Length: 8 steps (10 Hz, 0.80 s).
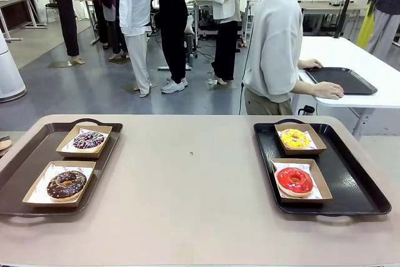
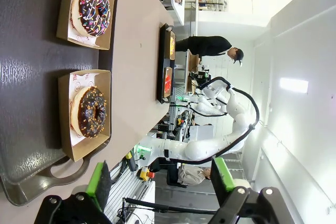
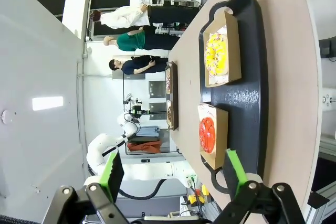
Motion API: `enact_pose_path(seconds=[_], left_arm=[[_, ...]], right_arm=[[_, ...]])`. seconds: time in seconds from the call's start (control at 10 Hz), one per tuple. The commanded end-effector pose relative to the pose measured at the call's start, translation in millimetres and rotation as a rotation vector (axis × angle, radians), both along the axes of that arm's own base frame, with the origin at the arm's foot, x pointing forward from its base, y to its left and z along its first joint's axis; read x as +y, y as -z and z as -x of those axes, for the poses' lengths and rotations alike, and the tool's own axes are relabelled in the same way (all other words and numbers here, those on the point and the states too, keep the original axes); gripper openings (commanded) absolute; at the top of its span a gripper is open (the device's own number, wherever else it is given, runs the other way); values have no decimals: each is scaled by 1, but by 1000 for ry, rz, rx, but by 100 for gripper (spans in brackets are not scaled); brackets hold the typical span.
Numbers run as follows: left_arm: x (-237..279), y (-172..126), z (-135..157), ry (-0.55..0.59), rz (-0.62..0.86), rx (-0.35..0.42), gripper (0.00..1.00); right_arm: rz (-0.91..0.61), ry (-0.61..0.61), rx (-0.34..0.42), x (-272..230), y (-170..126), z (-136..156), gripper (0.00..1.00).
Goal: Individually package the donuts and arrange them on the tray.
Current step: Place the picked Paper togo box on the Handle tray.
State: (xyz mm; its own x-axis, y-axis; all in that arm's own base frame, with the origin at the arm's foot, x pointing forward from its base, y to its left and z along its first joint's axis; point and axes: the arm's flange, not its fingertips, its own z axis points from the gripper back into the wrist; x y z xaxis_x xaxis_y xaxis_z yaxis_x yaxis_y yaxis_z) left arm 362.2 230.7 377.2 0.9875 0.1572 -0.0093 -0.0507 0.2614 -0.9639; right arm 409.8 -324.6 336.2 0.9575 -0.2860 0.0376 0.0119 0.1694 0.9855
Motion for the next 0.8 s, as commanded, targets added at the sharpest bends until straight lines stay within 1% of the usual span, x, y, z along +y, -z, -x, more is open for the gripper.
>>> enact_pose_path(seconds=[0.0, 0.7], left_arm=[[0, -2, 1, -3, 0, -6, 100], [0, -2, 1, -3, 0, -6, 100]], right_arm=[[-8, 3, -2, 1, -1, 1, 100], [-8, 3, -2, 1, -1, 1, 100]])
